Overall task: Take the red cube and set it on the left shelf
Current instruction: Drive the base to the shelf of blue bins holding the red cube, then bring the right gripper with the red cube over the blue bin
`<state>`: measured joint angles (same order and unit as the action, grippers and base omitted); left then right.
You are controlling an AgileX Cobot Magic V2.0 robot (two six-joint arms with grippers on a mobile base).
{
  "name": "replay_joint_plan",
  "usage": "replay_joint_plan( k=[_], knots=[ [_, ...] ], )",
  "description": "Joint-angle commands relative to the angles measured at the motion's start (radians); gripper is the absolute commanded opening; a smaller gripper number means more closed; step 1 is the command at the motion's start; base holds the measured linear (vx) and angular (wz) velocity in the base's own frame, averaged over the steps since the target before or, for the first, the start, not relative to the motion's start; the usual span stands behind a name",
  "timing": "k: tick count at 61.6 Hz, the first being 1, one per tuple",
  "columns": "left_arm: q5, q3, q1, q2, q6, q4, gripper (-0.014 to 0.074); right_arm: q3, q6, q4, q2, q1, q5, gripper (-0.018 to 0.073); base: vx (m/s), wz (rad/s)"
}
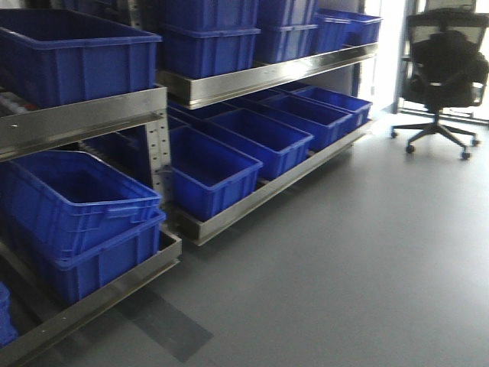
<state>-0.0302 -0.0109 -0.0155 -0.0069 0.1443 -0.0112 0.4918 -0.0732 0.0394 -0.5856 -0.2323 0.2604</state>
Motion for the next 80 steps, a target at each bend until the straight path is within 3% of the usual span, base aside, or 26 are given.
replay_joint_plan(
  k=[1, 80],
  knots=[
    [0.091, -0.022, -0.005, 0.007, 0.001, -0.005, 0.0106, 0.030, 0.004, -0.010, 0.002, 0.005, -0.085, 0.0050, 0.41, 0.69],
    [0.091, -0.022, -0.005, 0.007, 0.001, -0.005, 0.0106, 0.030, 0.004, -0.010, 0.002, 0.005, -0.085, 0.0050, 0.34, 0.56]
  ],
)
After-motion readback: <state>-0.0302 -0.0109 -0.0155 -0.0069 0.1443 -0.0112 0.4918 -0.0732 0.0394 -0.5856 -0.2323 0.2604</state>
